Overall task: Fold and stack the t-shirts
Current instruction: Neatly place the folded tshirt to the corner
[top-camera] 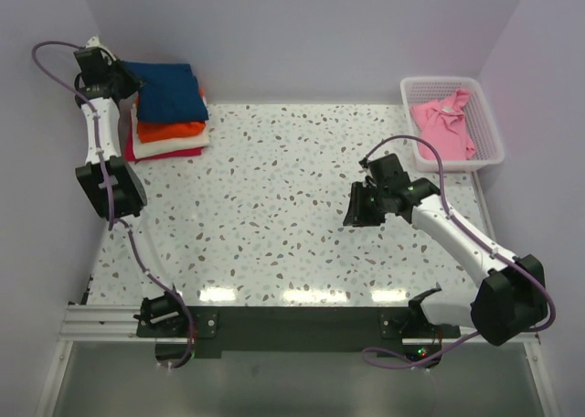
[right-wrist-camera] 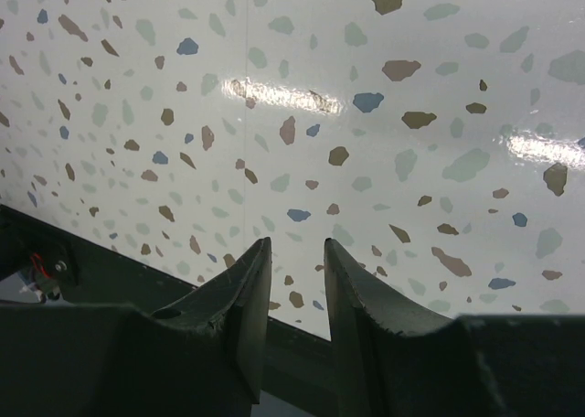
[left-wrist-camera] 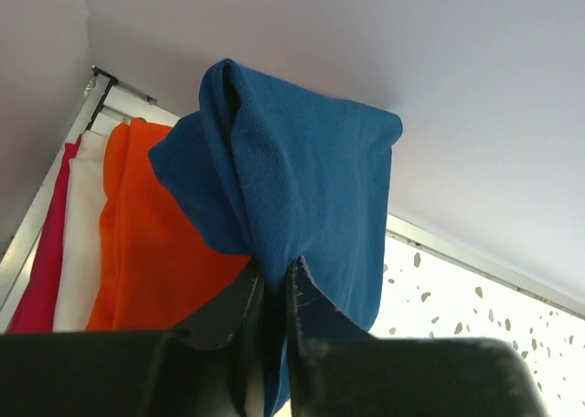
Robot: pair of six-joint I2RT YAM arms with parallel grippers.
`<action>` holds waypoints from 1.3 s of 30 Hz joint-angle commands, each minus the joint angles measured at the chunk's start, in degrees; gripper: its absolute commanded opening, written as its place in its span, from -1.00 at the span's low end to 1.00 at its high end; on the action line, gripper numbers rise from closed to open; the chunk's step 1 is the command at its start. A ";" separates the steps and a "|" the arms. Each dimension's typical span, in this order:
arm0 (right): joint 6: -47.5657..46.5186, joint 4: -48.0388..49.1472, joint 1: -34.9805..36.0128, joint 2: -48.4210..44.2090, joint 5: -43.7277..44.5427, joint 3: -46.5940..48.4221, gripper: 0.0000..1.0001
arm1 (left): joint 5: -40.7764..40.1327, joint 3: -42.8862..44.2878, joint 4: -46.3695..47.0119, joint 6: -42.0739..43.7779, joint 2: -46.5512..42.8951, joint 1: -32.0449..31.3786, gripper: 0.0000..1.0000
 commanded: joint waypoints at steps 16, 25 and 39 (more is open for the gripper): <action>-1.53 1.20 0.34 -1.97 5.07 5.60 -0.10 | -8.40 -18.79 3.56 -0.24 -21.70 -2.47 0.46; -1.27 2.52 0.34 -6.19 7.09 6.30 -0.03 | -11.83 -55.88 7.60 -1.91 -53.08 -15.64 0.46; -0.56 3.75 0.34 -18.05 14.12 1.91 0.06 | -27.47 -87.74 6.11 -4.28 -77.36 -54.93 0.46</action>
